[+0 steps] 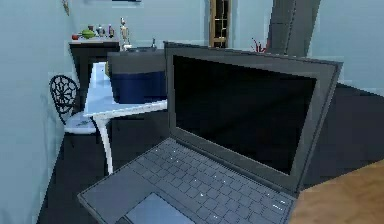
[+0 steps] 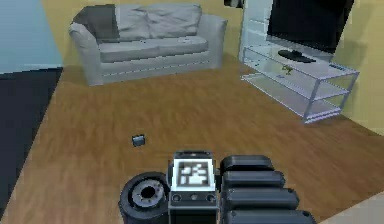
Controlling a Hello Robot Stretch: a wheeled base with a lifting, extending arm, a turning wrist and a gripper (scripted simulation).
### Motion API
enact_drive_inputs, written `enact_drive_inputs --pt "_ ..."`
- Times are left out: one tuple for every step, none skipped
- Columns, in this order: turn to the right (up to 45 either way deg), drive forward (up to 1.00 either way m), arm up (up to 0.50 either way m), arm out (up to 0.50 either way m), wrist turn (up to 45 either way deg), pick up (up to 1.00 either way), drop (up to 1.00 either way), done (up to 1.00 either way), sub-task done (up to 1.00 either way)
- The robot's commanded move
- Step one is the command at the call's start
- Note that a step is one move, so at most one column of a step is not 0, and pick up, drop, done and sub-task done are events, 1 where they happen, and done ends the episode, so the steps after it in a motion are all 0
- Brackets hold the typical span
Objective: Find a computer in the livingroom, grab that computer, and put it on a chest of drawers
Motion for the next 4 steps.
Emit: enact_drive_inputs --pt "0.0 0.05 0.00 0.00 0.0 0.00 0.00 0.00 0.00" --pt "24.0 0.00 0.00 0.00 0.0 0.00 0.00 0.00 0.00" --pt "0.0 1.00 0.00 0.00 0.0 0.00 0.00 0.00 0.00" --pt "0.0 0.35 0.00 0.00 0.0 0.00 0.00 0.00 0.00"
